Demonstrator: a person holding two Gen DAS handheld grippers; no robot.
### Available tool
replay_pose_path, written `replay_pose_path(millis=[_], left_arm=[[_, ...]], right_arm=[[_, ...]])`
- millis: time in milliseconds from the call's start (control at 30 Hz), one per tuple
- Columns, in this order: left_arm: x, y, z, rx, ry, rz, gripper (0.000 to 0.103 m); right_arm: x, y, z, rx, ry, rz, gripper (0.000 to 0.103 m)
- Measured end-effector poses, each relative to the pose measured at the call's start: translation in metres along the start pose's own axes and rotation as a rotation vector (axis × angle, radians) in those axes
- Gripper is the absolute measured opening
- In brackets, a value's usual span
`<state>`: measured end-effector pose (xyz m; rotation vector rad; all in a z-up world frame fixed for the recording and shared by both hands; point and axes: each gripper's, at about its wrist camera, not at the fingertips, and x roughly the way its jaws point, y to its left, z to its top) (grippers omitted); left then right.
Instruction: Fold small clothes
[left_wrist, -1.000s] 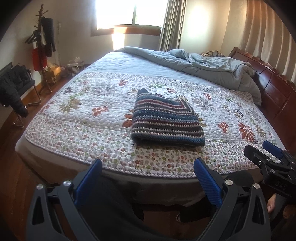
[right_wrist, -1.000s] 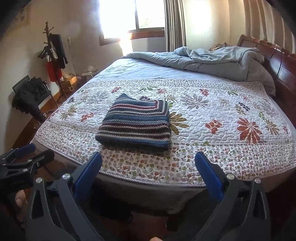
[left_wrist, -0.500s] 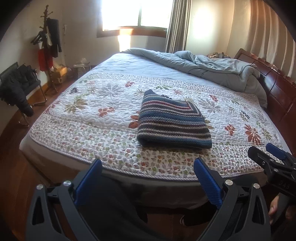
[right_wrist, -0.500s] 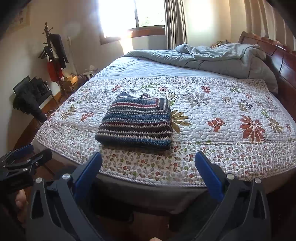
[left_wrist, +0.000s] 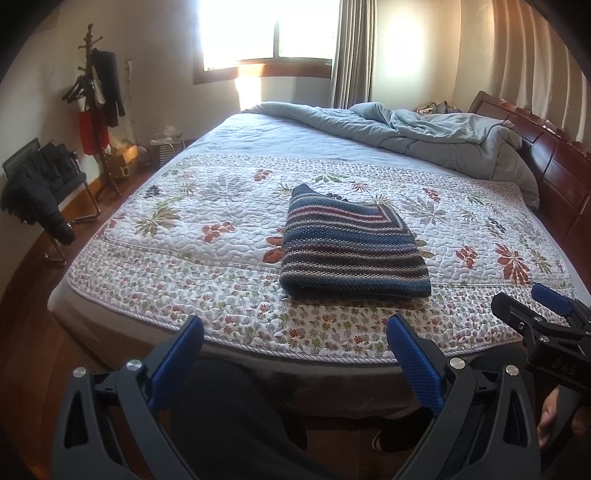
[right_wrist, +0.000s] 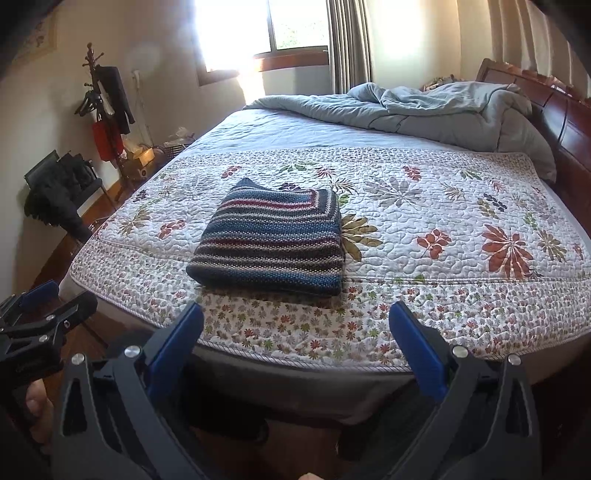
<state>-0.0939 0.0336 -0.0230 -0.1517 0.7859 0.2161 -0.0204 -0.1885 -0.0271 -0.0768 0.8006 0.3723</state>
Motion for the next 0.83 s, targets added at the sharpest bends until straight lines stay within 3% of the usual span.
replay_pose_path(millis=[833], left_arm=[[0.0026, 0.0030, 0.0008, -0.004, 0.012, 0.028, 0.099]], right_arm=[[0.0021, -0.0019, 0.0001, -0.010, -0.008, -0.013, 0.100]])
